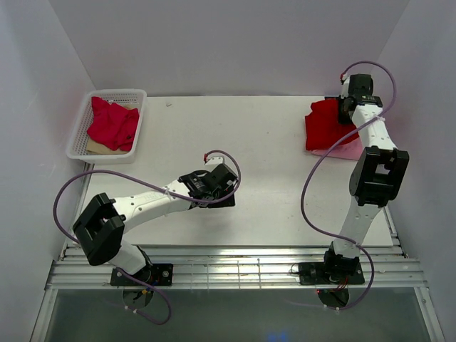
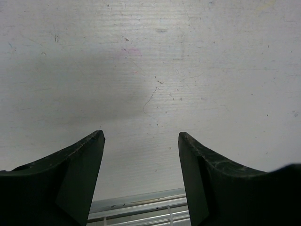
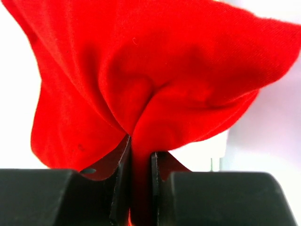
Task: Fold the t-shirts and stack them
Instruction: Put the neatly folded tshirt into the corner of the board with the right arm
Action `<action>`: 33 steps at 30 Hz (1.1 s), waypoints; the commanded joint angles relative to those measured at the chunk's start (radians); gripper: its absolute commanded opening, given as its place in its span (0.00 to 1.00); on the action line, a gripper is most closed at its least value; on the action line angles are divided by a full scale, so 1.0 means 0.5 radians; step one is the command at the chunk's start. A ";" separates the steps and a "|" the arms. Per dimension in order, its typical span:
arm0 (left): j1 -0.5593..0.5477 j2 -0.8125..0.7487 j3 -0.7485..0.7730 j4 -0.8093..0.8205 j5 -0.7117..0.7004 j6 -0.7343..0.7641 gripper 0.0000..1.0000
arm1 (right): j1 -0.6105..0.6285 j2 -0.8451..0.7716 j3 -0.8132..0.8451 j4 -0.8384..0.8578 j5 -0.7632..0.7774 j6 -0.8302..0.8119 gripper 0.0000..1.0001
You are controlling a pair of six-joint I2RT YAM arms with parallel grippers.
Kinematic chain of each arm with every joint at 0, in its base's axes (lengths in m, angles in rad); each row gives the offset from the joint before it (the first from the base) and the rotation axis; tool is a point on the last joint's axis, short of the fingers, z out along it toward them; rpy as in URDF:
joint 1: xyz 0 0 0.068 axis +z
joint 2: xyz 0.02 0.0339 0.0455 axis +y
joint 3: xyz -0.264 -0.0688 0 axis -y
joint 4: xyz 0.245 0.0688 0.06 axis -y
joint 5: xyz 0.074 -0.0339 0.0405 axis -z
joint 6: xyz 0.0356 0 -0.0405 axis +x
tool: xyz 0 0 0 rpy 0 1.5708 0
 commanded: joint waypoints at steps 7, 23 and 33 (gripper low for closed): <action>0.002 -0.129 -0.033 -0.064 -0.026 -0.050 0.75 | -0.235 0.080 0.187 0.025 -0.177 0.036 0.08; 0.133 -0.120 0.325 -0.245 -0.281 0.176 0.96 | -0.153 -0.299 -0.146 0.055 -0.232 0.232 0.98; 0.474 -0.059 1.002 -0.279 -0.076 0.618 0.98 | 0.347 -0.782 -0.240 -0.168 0.089 0.416 0.89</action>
